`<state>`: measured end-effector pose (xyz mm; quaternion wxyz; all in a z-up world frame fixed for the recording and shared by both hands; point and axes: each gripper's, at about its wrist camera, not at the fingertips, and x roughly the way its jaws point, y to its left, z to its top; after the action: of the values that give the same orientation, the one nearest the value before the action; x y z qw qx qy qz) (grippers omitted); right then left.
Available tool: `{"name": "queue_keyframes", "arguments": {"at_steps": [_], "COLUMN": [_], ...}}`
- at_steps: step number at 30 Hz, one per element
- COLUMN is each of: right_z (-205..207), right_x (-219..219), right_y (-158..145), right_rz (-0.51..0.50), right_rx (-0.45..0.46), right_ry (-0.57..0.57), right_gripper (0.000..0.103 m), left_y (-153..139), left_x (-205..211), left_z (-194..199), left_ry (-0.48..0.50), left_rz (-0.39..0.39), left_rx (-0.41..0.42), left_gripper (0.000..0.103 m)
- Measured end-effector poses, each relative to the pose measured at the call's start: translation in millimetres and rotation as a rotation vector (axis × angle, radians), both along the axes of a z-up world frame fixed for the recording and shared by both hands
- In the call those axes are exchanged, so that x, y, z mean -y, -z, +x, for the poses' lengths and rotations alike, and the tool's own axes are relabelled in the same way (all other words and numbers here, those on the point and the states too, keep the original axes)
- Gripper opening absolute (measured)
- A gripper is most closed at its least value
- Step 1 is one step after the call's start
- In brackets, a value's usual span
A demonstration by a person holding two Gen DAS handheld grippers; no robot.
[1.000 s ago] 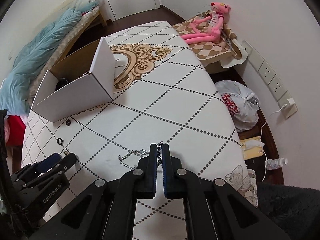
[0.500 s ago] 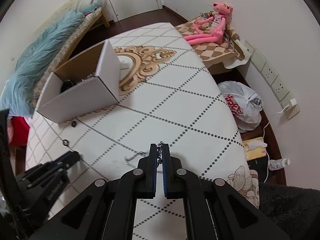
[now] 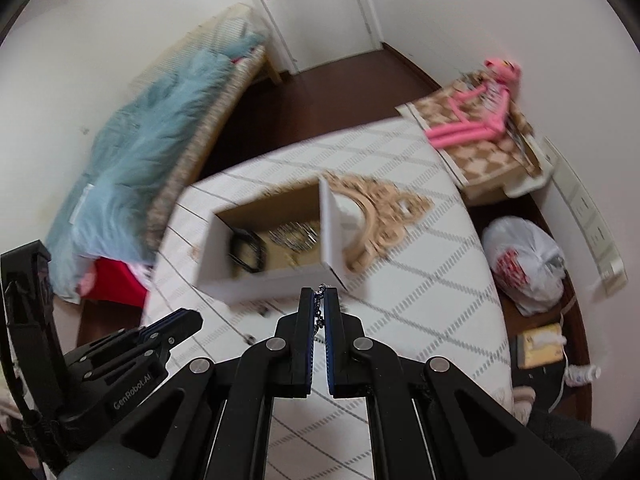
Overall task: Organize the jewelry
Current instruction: 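Carry the chain and charm over the box and lower them inside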
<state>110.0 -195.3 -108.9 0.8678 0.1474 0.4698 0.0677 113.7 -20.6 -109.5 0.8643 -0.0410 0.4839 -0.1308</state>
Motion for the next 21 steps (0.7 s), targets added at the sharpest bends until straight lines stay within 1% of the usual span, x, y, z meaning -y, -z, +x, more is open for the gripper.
{"name": "queue_keyframes", "arguments": {"at_steps": [2, 4, 8, 9, 11, 14, 18, 21], "right_z": [16, 31, 71, 77, 99, 119, 145, 155], "right_x": [-7, -13, -27, -30, -37, -40, -40, -42], "right_y": [-14, -22, -25, -23, -15, 1, 29, 48], "right_rz": [0.003, -0.002, -0.011, -0.017, -0.026, -0.035, -0.033, -0.021], "right_rx": [0.021, 0.030, 0.012, 0.001, -0.035, -0.091, -0.191, -0.272], "right_ry": [-0.025, -0.046, -0.087, -0.096, -0.108, -0.114, -0.124, -0.148], "right_gripper": [0.005, 0.005, 0.005, 0.005, 0.005, 0.005, 0.005, 0.005], "left_y": [-13, -21, -23, -20, -15, -4, 11, 21], "left_x": [-4, -6, -11, -9, -12, -12, -11, -11], "left_z": [17, 33, 64, 73, 85, 102, 123, 138], "left_ry": [0.013, 0.019, 0.021, 0.029, 0.026, 0.028, 0.029, -0.003], "left_rz": [0.011, 0.011, -0.001, 0.014, 0.009, 0.005, -0.001, 0.025], "left_rx": [0.016, 0.017, -0.010, -0.021, -0.046, -0.094, -0.166, -0.223], "left_gripper": [0.006, 0.006, 0.006, 0.006, 0.006, 0.006, 0.008, 0.009]}}
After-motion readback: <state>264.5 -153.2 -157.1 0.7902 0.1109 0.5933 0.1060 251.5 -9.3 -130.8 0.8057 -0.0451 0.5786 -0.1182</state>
